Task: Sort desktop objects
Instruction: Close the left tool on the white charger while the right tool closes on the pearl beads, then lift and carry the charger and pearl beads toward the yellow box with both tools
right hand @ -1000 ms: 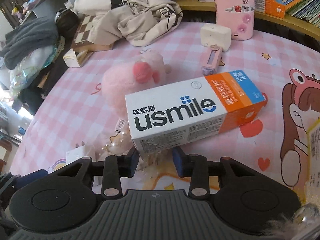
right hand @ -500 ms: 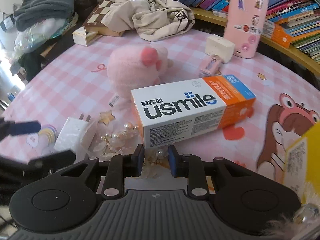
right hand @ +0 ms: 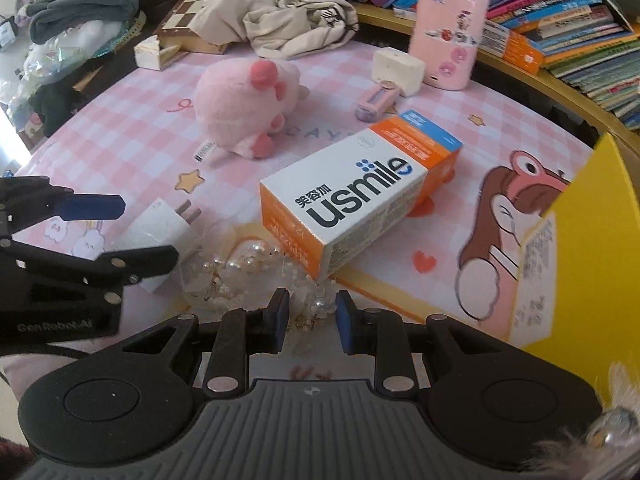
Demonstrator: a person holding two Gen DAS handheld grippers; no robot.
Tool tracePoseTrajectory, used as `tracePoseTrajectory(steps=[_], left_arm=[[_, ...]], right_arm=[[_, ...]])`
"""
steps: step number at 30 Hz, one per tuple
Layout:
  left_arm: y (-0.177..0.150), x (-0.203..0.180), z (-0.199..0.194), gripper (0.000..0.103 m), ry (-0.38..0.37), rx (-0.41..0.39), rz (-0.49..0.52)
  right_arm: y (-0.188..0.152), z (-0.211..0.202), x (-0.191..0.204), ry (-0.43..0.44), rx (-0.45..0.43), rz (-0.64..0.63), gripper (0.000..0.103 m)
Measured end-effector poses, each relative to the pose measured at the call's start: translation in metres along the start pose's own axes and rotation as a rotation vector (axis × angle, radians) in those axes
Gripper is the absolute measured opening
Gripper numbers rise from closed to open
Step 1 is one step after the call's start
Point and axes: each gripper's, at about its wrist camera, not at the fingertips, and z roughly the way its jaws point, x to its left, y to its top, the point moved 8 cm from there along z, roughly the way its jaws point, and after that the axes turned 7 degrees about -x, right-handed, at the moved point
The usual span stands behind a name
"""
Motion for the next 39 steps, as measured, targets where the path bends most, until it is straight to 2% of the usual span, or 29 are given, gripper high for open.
tracePoseTrajectory(steps=[3,10,15,18,25,34,39], left_arm=[[-0.001,-0.004,-0.001,0.051,-0.013,0.004,0.018],[-0.006,-0.012,0.011,0.051,-0.012,0.04,0.08],[-0.003,-0.015,0.017,0.05,-0.016,0.025,0.083],[-0.002,-0.013,0.017,0.042,-0.021,0.024,0.068],[-0.009,-0.001,0.0,0.041,-0.042,0.046,-0.005],[-0.012,0.027,-0.035,0.041,0.035,-0.01,-0.081],[-0.018,0.03,-0.051,0.042,0.039,-0.027,-0.102]], right_arm=[[-0.003,-0.002,-0.005,-0.016,0.0,0.005,0.024],[-0.004,-0.004,-0.003,-0.03,-0.007,-0.032,0.024],[-0.004,-0.001,-0.003,-0.023,-0.005,-0.025,0.025],[-0.004,0.0,-0.003,-0.016,-0.004,-0.026,0.025],[-0.002,-0.008,-0.001,0.014,-0.021,-0.011,0.018],[-0.011,-0.033,0.027,0.085,-0.023,-0.058,0.016],[-0.026,-0.036,0.028,0.072,0.012,-0.05,0.016]])
